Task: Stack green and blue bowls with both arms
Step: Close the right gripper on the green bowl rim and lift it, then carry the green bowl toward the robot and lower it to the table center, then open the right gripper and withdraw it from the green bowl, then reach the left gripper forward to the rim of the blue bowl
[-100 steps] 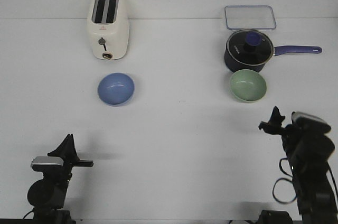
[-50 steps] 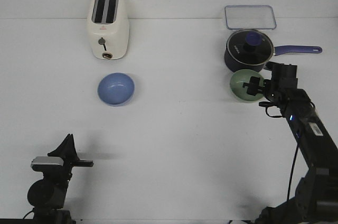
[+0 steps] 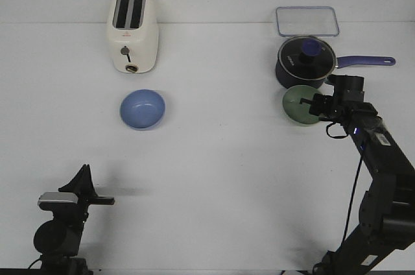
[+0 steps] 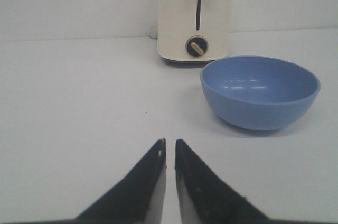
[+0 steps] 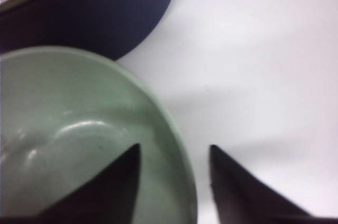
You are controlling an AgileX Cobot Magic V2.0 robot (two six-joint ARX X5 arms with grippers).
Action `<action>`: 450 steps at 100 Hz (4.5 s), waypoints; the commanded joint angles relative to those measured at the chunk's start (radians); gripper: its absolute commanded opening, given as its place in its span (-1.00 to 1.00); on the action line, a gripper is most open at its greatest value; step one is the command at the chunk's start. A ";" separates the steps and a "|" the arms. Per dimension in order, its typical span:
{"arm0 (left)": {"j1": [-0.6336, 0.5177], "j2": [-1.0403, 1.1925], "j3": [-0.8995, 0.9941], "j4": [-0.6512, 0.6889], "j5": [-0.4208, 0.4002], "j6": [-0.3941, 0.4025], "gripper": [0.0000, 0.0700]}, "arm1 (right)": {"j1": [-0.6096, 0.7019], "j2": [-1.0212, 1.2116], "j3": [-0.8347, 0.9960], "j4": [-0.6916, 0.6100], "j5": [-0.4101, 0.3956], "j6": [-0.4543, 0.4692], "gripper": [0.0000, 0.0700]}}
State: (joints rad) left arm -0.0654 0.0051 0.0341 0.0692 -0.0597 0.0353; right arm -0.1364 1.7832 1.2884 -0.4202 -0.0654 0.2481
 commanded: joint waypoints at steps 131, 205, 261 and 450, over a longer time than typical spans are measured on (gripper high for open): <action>0.002 -0.002 -0.020 0.014 0.001 -0.002 -0.96 | 0.626 -0.537 -0.381 -0.072 -0.015 0.138 -1.00; 0.002 -0.002 -0.020 0.014 0.001 -0.002 -0.96 | 0.752 -0.349 -0.381 -0.030 0.016 0.170 0.14; 0.002 -0.002 -0.020 0.014 0.001 -0.002 -0.96 | 0.832 -1.063 -0.530 -0.028 0.216 0.030 0.22; -0.006 1.584 1.144 -0.403 0.192 -0.282 0.34 | 0.924 -1.494 -0.797 0.016 0.279 0.016 0.22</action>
State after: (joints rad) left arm -0.0677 1.5349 1.1442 -0.3443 0.1287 -0.2630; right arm 0.7788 0.2844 0.4873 -0.4145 0.2111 0.2687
